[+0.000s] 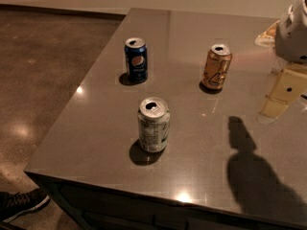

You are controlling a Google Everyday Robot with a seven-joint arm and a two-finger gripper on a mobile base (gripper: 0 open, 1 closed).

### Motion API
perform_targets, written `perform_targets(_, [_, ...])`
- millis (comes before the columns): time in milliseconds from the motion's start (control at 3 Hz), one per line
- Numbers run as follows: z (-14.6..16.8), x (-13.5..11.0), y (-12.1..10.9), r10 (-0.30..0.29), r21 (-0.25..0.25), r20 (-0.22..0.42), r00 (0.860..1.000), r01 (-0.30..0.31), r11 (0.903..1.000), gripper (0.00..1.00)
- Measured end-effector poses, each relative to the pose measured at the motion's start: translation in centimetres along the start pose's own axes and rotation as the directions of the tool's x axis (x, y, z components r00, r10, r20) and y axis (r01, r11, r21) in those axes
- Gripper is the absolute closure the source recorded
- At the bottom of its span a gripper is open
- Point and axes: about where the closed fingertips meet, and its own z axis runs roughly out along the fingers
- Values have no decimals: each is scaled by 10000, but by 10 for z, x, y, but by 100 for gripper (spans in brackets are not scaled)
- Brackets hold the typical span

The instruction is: Move orange can near 7up can

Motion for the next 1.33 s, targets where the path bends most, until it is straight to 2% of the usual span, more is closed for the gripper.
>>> perform_targets(333, [0,0,0,5,4,2,10000,-5,10000,0])
perform_targets(667, [3,2,-10,526,159,131,9985,-529,9985,0])
perform_targets(1000, [12,4,-26,1464,322,404,9884,-1477,9885,0])
perform_targets(1333, [31,3,-49,2504,308,719,9655,-2531,9670,0])
